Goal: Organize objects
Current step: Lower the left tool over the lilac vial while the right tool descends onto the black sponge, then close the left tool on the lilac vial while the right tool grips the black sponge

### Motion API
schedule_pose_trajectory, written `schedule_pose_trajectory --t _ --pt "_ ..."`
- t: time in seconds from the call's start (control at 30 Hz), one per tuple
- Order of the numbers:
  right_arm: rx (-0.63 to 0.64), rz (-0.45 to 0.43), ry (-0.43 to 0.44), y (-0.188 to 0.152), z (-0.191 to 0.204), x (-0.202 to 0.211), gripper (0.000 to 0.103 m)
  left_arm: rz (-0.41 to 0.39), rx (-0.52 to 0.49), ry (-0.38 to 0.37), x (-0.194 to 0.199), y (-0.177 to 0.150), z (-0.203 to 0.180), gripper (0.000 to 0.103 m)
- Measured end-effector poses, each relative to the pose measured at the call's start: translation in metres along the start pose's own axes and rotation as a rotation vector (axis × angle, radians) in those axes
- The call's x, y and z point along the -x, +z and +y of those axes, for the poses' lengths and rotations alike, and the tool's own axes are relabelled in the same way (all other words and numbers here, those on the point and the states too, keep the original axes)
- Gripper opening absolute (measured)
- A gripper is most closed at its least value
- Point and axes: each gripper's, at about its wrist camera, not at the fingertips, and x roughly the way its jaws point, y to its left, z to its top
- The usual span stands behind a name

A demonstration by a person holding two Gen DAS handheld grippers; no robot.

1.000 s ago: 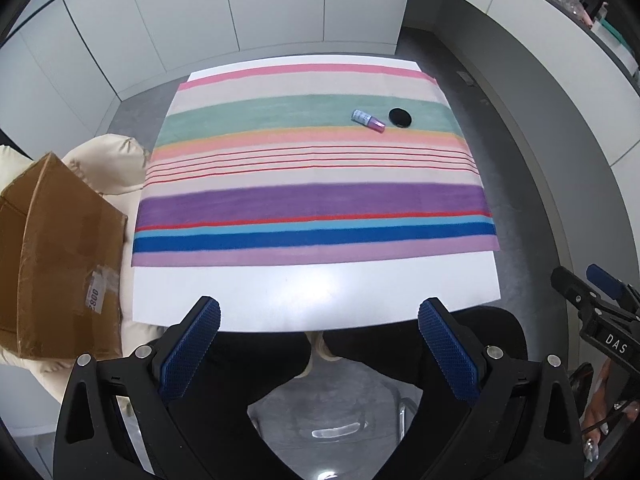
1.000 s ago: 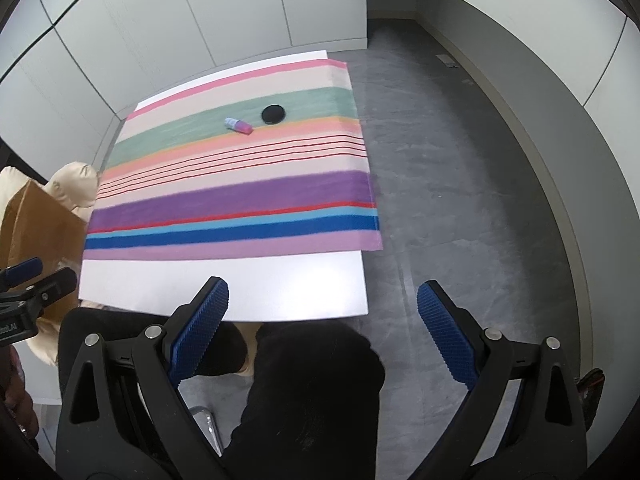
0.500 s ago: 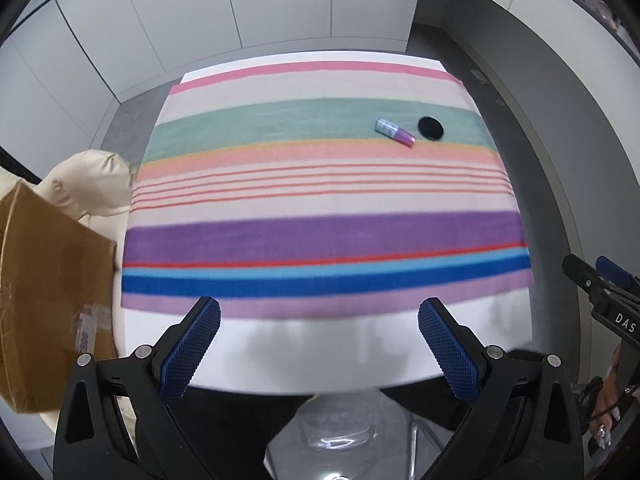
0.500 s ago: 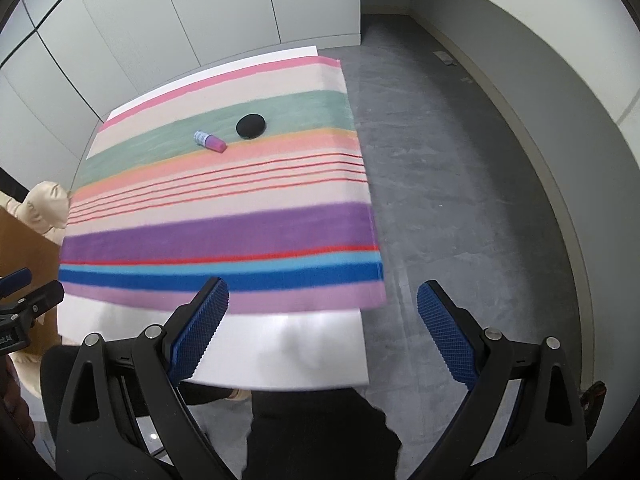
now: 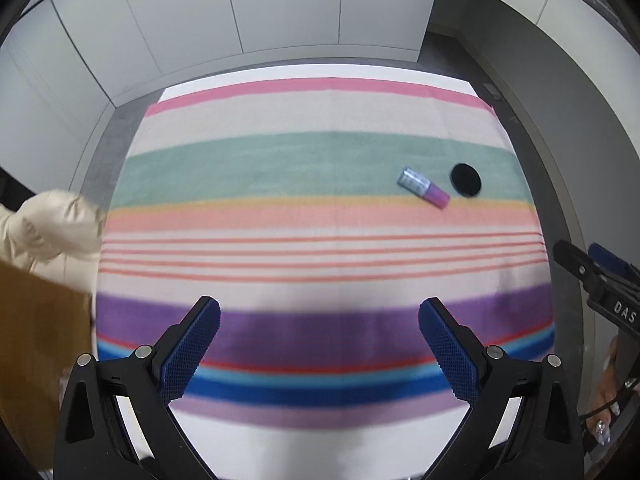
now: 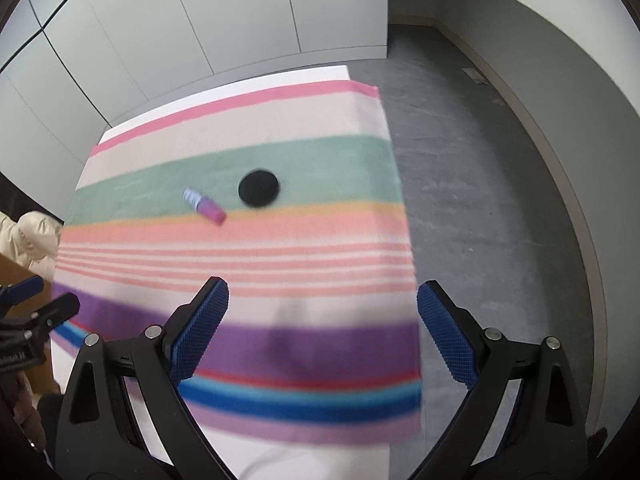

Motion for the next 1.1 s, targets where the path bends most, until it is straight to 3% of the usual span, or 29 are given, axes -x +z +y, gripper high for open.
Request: schedule_pose_trajectory --t 0.27,0.4,0.5,0.53,0.6,0.67,0.87,1.1 --pt "0.096 -0.02 0.034 0.043 0.029 -0.072 0.097 0.047 -0.008 -0.02 -0.042 0.017 -0.005 0.1" --pt "0.102 0.015 0.04 0.055 0.037 -0.104 0.082 0.064 -0.002 -0.029 -0.059 0.021 -0.007 0.1" --pt "0.133 -0.002 0.023 0.057 0.047 -0.112 0.079 0.078 -0.006 -0.031 -0.07 0.021 -0.009 0.1" --pt "0.152 -0.004 0.02 0.057 0.051 -0.114 0.075 0.08 -0.008 -0.031 -0.072 0.02 -0.01 0.1" --pt "0.193 -0.031 -0.02 0.056 0.057 -0.114 0.047 0.083 -0.016 -0.028 -0.078 0.021 -0.013 0.1" --pt "0.196 -0.046 -0.041 0.054 0.056 -0.114 0.037 0.077 -0.034 -0.032 -0.082 0.023 -0.017 0.1" --pt "0.15 -0.055 0.02 0.049 0.042 -0.109 0.035 0.028 -0.161 -0.056 -0.093 0.043 -0.043 0.1" --pt "0.095 -0.051 0.074 0.046 0.02 -0.102 0.035 0.024 -0.34 -0.074 -0.113 0.068 -0.082 0.1"
